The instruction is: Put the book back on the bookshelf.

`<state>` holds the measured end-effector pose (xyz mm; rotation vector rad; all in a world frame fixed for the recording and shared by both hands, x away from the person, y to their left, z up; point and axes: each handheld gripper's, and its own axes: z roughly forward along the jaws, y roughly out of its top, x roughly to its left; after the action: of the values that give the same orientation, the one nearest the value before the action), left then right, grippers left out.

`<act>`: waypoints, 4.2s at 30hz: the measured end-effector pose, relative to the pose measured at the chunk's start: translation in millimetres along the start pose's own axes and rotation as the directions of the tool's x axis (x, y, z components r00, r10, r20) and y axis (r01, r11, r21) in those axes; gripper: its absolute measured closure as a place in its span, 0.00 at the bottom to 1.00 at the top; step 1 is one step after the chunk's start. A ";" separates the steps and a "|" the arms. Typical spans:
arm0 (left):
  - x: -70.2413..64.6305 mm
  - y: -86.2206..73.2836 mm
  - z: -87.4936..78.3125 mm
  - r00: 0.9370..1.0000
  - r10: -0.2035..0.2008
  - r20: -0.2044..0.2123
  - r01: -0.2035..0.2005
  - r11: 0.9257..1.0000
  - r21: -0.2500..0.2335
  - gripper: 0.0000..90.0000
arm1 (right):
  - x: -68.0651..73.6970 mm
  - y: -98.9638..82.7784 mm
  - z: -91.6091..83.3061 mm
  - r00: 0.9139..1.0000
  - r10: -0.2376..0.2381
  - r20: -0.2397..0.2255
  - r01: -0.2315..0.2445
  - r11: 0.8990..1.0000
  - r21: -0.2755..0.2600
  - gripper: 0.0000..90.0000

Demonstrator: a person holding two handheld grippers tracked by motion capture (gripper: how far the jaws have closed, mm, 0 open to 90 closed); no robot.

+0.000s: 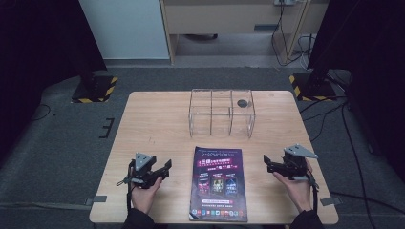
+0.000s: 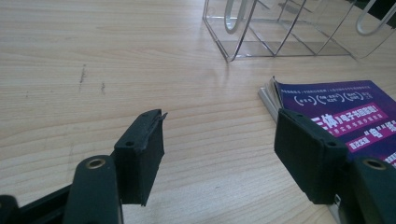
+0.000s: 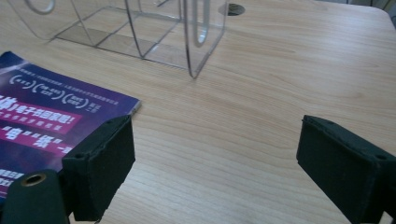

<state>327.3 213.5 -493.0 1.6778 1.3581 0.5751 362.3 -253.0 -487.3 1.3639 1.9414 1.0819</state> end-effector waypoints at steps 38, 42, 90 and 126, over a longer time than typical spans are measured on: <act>-58.0 -9.1 31.8 0.993 0.071 0.096 -0.080 0.993 0.090 0.36 | 54.9 9.7 19.0 0.991 -0.042 -0.126 0.045 0.999 0.017 0.14; -62.3 -13.2 34.5 0.991 0.074 0.109 -0.086 0.990 0.108 0.37 | 56.4 3.5 19.6 0.990 -0.039 -0.135 0.043 0.999 0.025 0.14; -82.4 -31.4 57.0 0.990 -0.019 0.140 -0.004 0.986 0.165 0.56 | 95.0 -32.0 46.5 0.966 -0.023 -0.257 0.062 0.987 0.147 0.20; -75.1 -29.0 50.4 0.914 -0.201 0.351 0.173 0.979 0.107 0.51 | 93.0 -32.1 46.3 0.962 0.027 -0.273 0.011 0.991 0.135 0.29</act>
<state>329.4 126.3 -530.7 1.5934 1.2600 0.0965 349.4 -157.1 -537.0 1.3508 2.2465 1.2173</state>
